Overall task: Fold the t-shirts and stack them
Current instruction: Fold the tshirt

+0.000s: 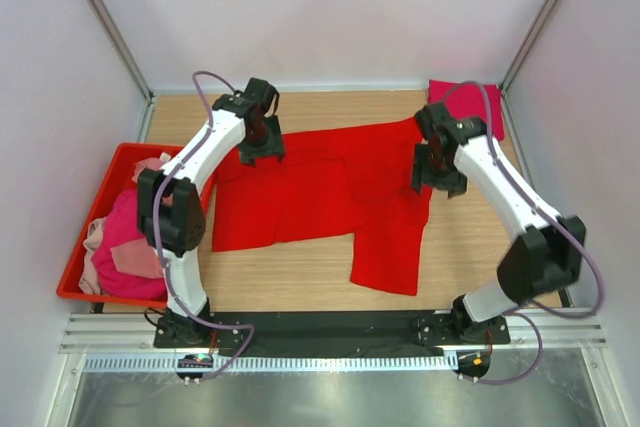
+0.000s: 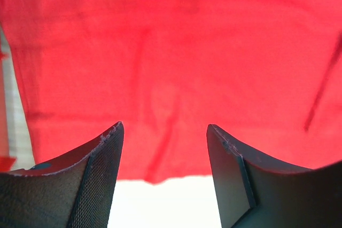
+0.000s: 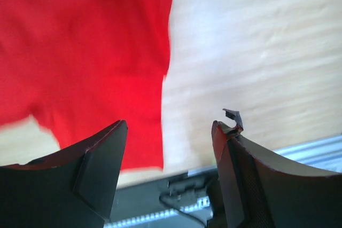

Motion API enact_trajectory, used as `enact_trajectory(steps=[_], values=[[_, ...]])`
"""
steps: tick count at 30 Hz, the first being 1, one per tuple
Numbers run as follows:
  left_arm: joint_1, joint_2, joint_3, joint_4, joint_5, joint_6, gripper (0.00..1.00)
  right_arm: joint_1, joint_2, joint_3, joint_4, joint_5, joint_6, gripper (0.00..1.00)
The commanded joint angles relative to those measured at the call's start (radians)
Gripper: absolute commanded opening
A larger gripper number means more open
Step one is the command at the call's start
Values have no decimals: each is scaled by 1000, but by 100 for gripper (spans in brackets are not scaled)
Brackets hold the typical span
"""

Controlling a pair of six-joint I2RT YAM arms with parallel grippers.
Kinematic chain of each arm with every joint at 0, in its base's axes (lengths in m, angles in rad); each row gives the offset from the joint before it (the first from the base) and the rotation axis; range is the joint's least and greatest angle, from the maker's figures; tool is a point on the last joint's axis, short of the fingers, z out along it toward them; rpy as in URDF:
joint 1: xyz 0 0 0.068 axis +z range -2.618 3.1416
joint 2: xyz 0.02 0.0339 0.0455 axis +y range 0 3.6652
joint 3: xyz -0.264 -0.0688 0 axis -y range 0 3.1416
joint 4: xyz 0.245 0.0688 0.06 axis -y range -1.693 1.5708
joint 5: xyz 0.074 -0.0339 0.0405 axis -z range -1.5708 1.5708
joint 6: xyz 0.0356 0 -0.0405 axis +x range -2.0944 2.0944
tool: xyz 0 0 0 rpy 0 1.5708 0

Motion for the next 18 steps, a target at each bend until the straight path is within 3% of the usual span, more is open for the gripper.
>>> enact_trajectory(steps=[1, 10, 18], values=[[-13, -90, -74, 18, 57, 7, 64, 116, -125, -210, -60, -83, 114, 71], [-64, -162, -192, 27, 110, 4, 63, 162, -303, -622, 205, -245, 338, 60], [-78, -191, -238, 21, 111, 10, 62, 162, -141, -624, 368, -140, 298, 50]])
